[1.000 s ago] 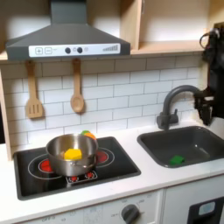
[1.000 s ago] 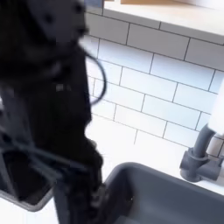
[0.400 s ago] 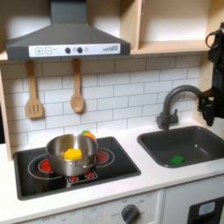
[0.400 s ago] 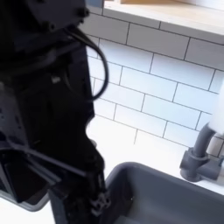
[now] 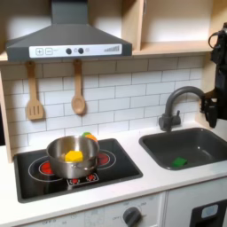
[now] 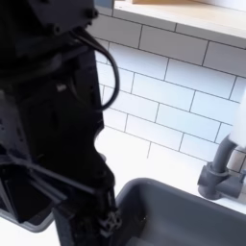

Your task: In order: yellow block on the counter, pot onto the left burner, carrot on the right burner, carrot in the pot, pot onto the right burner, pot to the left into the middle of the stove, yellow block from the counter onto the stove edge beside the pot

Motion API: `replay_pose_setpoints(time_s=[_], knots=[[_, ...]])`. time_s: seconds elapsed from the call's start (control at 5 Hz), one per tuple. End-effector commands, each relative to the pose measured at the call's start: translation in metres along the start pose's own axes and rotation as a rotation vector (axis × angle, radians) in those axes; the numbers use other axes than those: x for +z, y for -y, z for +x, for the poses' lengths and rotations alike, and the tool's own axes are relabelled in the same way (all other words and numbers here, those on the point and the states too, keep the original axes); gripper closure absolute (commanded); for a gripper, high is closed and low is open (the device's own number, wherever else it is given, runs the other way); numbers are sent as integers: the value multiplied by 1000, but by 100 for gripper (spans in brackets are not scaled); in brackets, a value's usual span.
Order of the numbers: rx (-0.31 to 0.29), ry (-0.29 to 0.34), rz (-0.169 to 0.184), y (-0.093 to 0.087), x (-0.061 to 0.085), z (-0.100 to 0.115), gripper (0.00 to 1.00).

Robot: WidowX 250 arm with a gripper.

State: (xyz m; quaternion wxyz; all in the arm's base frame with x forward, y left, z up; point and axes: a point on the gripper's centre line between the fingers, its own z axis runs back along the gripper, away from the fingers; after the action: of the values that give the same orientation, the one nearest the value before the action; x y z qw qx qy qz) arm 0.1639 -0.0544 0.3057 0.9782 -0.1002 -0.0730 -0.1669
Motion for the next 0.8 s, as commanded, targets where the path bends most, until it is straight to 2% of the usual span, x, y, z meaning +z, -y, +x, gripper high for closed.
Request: replay_pose_setpoints(time_s=[0.0,0.4,0.6], knots=[[0,0,0,0,0,0,0],[0,3,0,0,0,0,0],[-51,15,-26,-4,-4,9,0]])
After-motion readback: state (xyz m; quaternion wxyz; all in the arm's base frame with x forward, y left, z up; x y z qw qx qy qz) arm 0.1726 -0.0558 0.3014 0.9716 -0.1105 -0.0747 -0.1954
